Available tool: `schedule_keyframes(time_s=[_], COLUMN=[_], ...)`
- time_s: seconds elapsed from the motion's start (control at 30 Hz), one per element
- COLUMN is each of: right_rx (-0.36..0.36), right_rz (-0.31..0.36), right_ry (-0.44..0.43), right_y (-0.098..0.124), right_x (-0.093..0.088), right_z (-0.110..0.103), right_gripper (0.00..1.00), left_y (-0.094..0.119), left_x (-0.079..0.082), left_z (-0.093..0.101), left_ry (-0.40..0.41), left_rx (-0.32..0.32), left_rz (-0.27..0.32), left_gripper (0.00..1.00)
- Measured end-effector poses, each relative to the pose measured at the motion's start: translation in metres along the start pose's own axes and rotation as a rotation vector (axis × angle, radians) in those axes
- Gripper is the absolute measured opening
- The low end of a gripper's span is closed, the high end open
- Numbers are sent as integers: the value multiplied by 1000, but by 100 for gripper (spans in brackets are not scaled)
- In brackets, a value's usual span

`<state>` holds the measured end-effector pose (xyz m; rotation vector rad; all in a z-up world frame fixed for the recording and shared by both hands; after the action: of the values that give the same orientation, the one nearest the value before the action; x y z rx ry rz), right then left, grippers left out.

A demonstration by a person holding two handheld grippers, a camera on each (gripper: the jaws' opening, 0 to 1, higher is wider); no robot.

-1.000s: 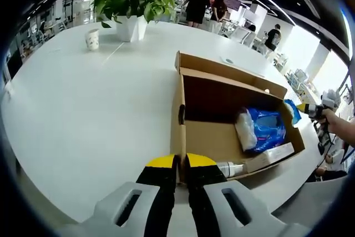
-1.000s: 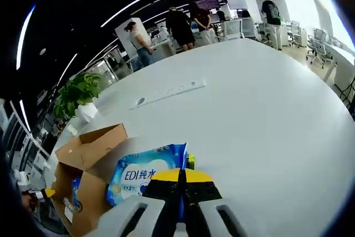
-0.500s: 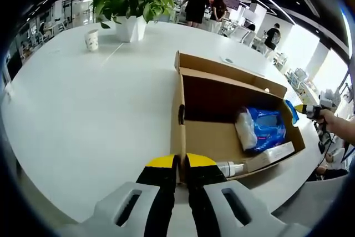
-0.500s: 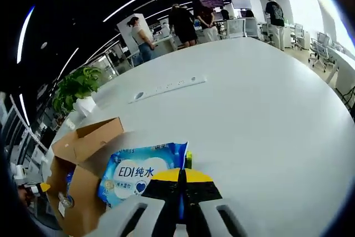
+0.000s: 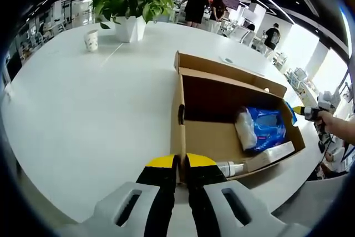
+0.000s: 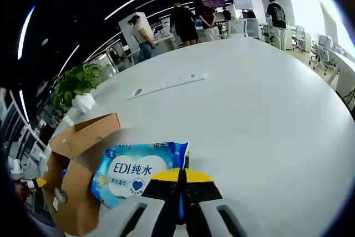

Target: Operate the shoe box by opening the lid, removing the specified soft item, and placing it in the target area until the item is outside and the box remains undamaged.

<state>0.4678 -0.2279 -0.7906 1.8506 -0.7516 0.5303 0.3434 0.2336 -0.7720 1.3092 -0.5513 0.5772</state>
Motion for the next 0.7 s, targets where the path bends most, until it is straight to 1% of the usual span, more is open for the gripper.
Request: schedule_keyframes(time_s=[0.1, 0.17, 0.3, 0.47, 0.7], right_rx=[0, -8, -14, -18, -27], right_rz=[-2, -2, 3, 9, 24], right_ry=[10, 13, -10, 26, 44], right_y=[-1, -1, 0, 5, 4], right_x=[-2, -2, -2, -1, 6], right_z=[-3, -2, 0, 1, 17], right_gripper=[0, 0, 0, 0, 1], left_y=[0, 0, 0, 0, 0], left_x=[0, 0, 0, 0, 0], left_z=[0, 0, 0, 0, 0], left_ry=[-1, -3, -3, -1, -1], left_rx=[0, 0, -2, -2, -2], left_rz=[-1, -2, 1, 3, 3], left_gripper=[4, 4, 4, 4, 4])
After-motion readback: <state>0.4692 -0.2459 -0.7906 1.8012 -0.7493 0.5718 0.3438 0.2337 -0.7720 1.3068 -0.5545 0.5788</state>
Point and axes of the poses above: the point that each gripper's makers call its tool centre point, and the gripper's own axes: y roughly backward along the fingers, z roughly to its right, x roughly out of its top, the point moved 1 cm from there along y, roughly backward along the fingers, and after that the axes turned 5 degrees about -y, right-handed, at the moved point
